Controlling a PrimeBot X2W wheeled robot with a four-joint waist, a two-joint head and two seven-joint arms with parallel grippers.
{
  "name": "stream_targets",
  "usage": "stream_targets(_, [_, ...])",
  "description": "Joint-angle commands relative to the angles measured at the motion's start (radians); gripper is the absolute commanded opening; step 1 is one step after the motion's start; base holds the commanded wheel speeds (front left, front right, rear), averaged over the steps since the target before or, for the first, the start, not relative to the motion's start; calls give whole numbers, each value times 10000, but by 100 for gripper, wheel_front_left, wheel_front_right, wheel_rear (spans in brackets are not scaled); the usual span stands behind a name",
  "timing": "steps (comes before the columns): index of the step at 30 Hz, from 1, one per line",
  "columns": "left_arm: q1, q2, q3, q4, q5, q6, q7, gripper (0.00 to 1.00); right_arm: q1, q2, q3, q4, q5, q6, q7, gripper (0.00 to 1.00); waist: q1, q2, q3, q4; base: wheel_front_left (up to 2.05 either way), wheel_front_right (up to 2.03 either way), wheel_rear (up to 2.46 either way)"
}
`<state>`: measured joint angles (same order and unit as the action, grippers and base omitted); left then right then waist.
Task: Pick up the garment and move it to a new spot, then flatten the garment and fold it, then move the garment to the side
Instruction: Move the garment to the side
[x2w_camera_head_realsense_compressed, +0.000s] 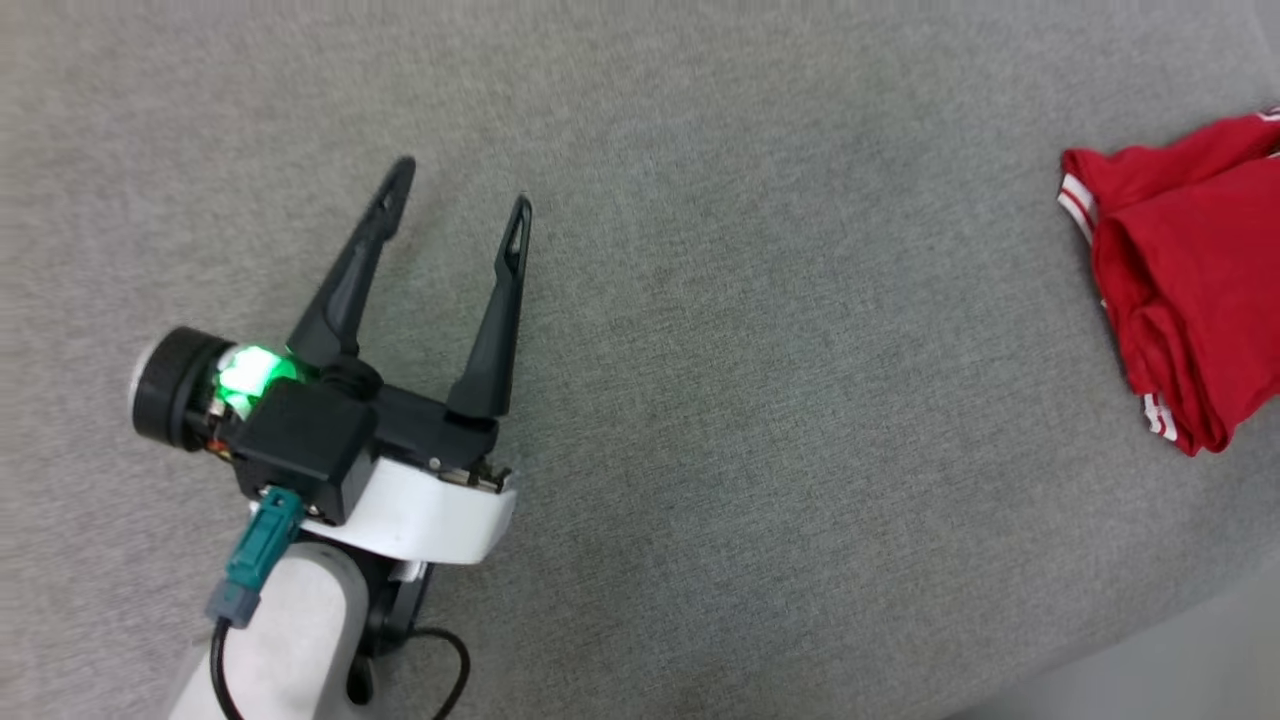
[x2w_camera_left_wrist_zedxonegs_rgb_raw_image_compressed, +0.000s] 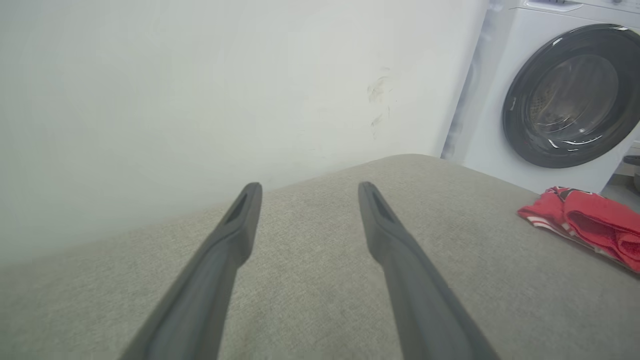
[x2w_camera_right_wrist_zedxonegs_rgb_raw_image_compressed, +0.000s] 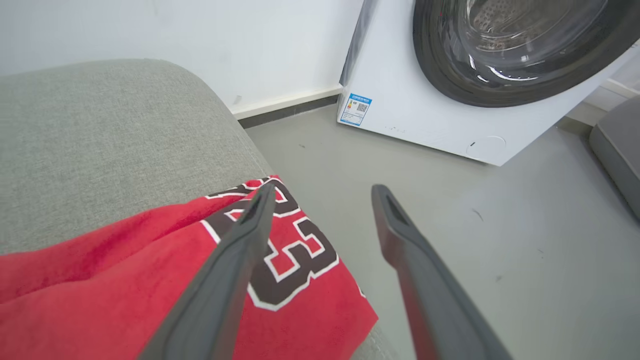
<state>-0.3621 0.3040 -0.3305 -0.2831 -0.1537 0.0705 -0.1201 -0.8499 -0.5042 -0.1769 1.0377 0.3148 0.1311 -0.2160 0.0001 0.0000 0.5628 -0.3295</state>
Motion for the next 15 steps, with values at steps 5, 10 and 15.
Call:
stream_targets(5, [738,-300,-73,625,-335,193,-476,100,781,60,195,-575,-346,-8,-430,100,-1,0,-1562,489,0,0,0])
stream_targets(10, [1375,-569,-46,1161,-635,418,-762,100,1914,437,403,-1583,-470,-8,-475,100,-1,0,-2636,899,0,0,0])
stream_targets(15, [2010,-803,12,1543,-961,627,-962,100,3237,1029,496,-2836,-587,-8,-481,100,-1,0,-3487,1348,0,0,0])
